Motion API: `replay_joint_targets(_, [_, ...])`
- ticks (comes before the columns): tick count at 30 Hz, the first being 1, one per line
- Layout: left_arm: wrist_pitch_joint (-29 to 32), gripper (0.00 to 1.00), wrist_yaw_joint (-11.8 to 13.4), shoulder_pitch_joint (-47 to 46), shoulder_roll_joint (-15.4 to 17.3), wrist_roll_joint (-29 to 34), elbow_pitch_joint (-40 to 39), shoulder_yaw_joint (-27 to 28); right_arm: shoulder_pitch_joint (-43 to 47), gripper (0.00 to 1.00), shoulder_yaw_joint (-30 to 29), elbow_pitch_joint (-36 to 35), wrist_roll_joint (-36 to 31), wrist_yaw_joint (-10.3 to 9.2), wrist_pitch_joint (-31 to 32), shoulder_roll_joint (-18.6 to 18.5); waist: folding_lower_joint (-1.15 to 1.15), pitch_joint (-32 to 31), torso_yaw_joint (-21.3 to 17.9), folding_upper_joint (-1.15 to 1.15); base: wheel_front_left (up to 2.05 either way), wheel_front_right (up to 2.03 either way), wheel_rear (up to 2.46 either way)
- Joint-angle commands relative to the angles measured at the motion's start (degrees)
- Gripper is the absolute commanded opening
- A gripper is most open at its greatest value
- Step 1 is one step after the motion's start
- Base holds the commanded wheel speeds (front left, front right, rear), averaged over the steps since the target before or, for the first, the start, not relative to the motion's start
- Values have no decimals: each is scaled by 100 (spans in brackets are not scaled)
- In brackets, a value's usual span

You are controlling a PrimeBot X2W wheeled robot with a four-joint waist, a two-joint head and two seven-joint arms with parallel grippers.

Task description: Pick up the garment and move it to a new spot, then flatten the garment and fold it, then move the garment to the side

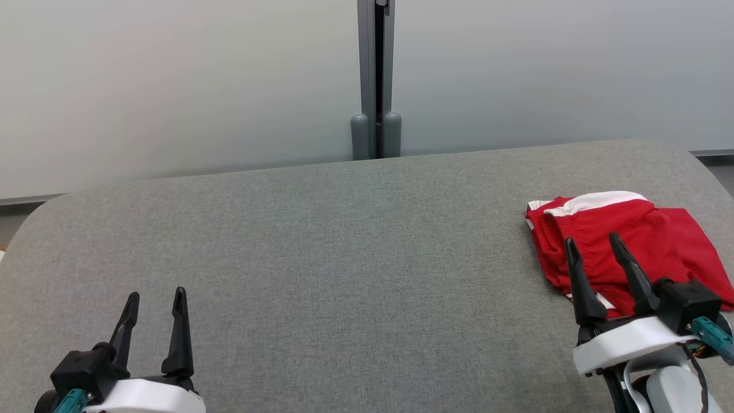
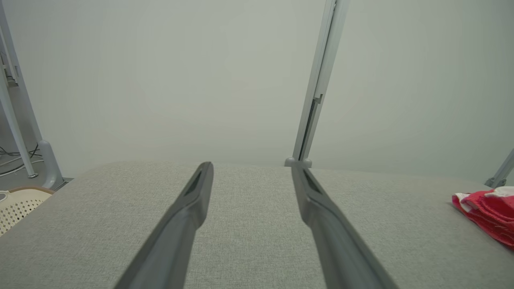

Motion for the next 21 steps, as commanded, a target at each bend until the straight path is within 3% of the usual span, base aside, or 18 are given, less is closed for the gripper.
replay_joint_targets(1, [-24,100,14,9,7,39,-4,-4,45,100,1,-25,-41,-2,18,0,0,1,2,0,0,0,0])
replay_joint_targets(21, [82,100,119,49,3,-69,-74,-62,74,100,92,-74,26,-2,140,37,0,-26,-9,0,0,0,0])
